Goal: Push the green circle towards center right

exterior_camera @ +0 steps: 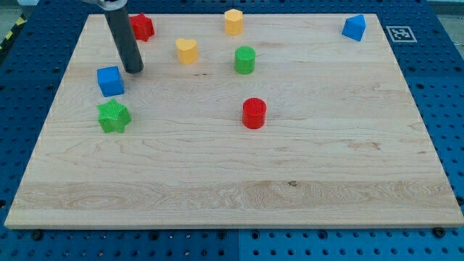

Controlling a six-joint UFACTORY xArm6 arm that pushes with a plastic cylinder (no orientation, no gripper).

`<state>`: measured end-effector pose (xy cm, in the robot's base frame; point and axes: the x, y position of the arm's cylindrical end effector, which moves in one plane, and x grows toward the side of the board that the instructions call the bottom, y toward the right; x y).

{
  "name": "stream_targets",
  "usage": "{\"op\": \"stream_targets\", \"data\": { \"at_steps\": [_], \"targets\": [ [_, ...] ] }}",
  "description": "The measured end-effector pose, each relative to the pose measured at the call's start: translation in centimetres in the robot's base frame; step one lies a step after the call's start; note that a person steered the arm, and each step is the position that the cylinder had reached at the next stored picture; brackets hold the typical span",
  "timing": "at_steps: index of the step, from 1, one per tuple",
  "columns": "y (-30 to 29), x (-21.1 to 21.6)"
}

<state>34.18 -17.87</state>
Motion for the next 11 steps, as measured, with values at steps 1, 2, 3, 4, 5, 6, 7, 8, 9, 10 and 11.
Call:
{"op": "stream_targets", "data": {
  "at_steps": [1, 2, 3, 4, 5, 6, 7, 8, 9, 10, 11],
  "targets": [
    [0.0, -0.1],
    [0.0, -0.1],
    [0.9, 0.7],
    [1.8, 1.8],
    [1.8, 0.9],
    [3.6, -0.8],
    [7.4, -1.8],
    [12.4, -1.8],
    [17.7, -0.6],
    [22.7, -0.6],
    [30.6, 0.5]
  ]
}}
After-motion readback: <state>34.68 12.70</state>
